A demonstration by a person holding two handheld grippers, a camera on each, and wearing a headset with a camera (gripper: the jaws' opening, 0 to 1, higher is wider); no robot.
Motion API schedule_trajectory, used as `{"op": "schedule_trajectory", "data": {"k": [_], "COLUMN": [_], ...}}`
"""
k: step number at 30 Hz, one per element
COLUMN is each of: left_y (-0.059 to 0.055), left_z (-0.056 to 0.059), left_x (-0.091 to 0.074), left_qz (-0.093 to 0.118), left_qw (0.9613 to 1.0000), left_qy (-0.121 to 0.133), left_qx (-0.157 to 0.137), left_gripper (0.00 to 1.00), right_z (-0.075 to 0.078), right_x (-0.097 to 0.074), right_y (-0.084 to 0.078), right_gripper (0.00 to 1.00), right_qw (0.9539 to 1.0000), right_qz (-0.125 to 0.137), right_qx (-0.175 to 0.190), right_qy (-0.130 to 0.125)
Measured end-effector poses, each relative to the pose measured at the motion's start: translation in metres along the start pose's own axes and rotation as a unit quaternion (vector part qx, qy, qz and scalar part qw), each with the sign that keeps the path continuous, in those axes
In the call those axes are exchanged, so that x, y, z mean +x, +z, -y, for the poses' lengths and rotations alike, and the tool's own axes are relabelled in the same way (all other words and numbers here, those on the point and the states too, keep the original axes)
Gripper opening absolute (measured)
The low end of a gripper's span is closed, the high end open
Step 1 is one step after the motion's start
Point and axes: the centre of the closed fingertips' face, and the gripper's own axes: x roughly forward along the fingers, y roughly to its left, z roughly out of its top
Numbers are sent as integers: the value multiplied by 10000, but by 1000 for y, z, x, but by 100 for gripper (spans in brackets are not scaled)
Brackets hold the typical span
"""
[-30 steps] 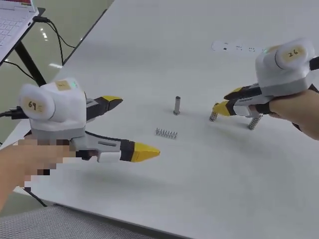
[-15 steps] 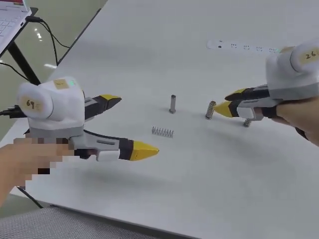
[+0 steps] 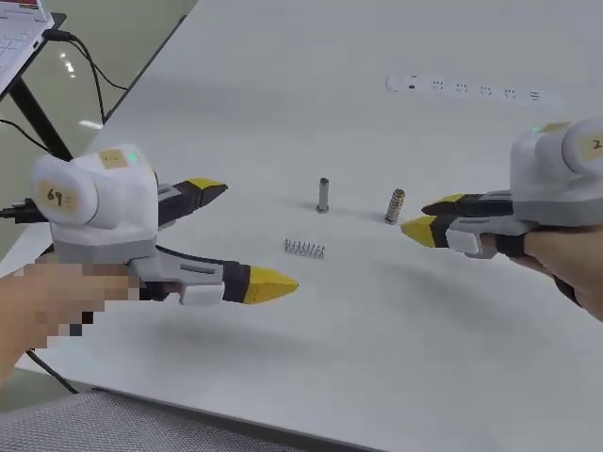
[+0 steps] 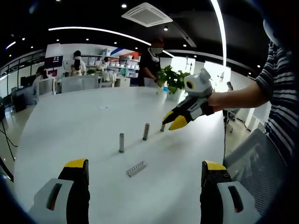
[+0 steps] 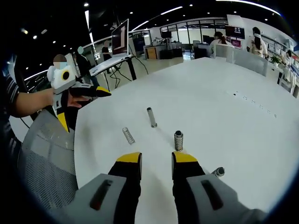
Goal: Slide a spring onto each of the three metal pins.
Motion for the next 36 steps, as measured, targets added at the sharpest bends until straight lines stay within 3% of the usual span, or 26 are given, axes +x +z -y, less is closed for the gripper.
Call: {"op": "schedule_trajectory", "data": {"k": [9, 18, 28, 36], "left_y": [-2, -1, -1, -2], "left_z": [0, -3, -5, -6], "left_x": [-2, -4, -3, -4], "left_qz": [-7, 14, 15, 20], "left_qw": [10000, 10000, 10000, 10000], "left_qy": [3, 34, 41, 53], "left_qx": [-3, -8, 1, -15], "left_gripper": [98, 98, 98, 98], "right_z": [-9, -27, -45, -61], "right_x": [10, 32, 52, 67], "right_y": [1, 19, 32, 29], "right_gripper": [22, 20, 17, 17], "right_qw": [9997, 9953, 9865, 9731], "right_qz": [-131, -461, -861, -1346], "right_qx": [-138, -690, -1109, -1469], "right_qy": [144, 507, 839, 1152]}}
